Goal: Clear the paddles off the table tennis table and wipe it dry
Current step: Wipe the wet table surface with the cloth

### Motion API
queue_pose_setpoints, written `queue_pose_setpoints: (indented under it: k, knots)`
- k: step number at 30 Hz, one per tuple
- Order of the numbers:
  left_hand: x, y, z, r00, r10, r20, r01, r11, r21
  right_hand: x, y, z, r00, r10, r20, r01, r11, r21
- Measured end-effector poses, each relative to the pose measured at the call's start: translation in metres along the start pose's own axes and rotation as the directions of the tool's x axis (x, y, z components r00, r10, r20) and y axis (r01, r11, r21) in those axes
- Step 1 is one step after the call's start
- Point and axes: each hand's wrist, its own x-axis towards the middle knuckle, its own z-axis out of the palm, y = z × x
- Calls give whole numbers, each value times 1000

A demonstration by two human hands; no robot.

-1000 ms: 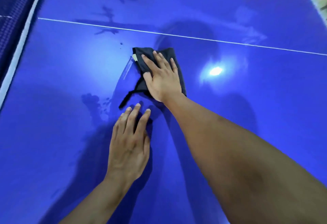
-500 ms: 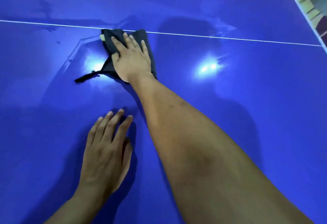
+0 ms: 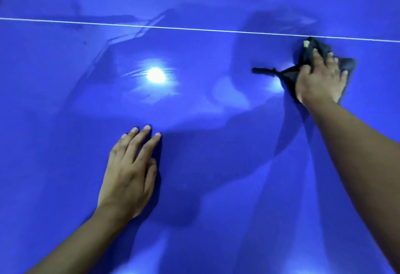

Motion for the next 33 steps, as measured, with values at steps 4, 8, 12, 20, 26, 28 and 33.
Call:
queue_pose_setpoints:
  k: [4, 8, 12, 20, 26, 28, 33]
  knots:
    - [0, -5, -9, 1000, -11, 5, 11, 995, -98, -4, -10, 1, 1000, 20, -9, -20, 1000, 12]
    - [-13, -31, -25, 997, -72, 5, 72, 997, -41, -25, -73, 8, 999, -43, 9, 43, 999, -17]
    - [-48, -62, -38, 994, -106, 3, 106, 994, -14, -68, -186, 31, 970, -243, 20, 243, 970, -5]
    - [-84, -85, -46, 997, -71, -29, 70, 997, -40, -182, -389, 75, 787, -603, 131, 596, 798, 91]
    - [-76, -57, -39, 999, -43, 9, 44, 998, -40, -200, -377, 66, 738, -650, 183, 633, 760, 147]
    - [-68, -39, -31, 999, -33, 23, 33, 999, -35, -195, -355, 62, 767, -618, 175, 598, 786, 155]
    - [-47, -11, -12, 999, -11, 41, 10, 999, 41, -145, -240, 38, 885, -453, 106, 445, 891, 89]
